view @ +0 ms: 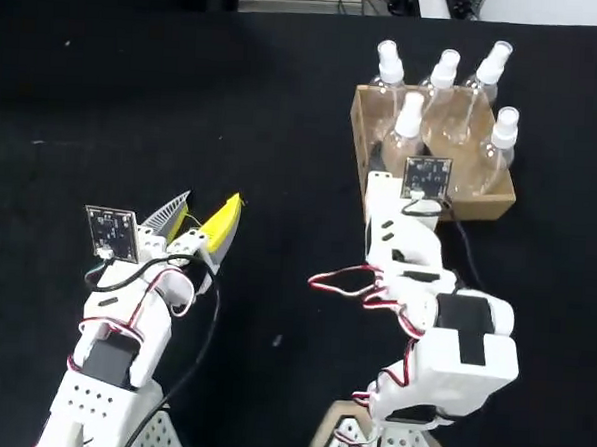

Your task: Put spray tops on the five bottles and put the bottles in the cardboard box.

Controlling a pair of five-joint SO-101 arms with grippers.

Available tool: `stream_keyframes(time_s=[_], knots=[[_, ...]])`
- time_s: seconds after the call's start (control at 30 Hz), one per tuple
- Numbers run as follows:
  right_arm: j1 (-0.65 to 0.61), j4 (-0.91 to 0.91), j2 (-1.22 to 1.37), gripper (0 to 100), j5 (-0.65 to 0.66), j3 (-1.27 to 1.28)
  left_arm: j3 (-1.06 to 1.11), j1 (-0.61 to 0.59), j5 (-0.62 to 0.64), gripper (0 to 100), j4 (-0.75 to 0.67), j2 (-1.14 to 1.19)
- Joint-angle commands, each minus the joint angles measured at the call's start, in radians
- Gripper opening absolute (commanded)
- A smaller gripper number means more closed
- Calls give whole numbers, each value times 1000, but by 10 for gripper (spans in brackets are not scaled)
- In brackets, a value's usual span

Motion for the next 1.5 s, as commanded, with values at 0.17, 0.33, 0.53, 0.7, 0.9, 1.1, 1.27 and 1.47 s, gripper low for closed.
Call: stream_keyframes(time_s=[0.17,0.33,0.53,0.7,0.9,1.1,1.27,1.47], knots=[[0,-29,-16,127,9,15,22,2,8,230,-2,-17],[0,-29,-16,194,9,25,22,2,8,230,-2,-17],[-2,-29,-16,239,9,30,22,2,8,230,-2,-17],[-2,-35,-16,239,9,30,24,1,8,230,-2,-17],[2,-35,-18,243,9,31,24,-2,8,230,-2,-17],[2,-29,-42,244,9,33,24,-5,8,230,-2,-17],[0,17,-180,245,9,87,24,-2,8,230,-2,-17],[8,219,-354,245,2,97,24,-1,8,230,-2,-17]])
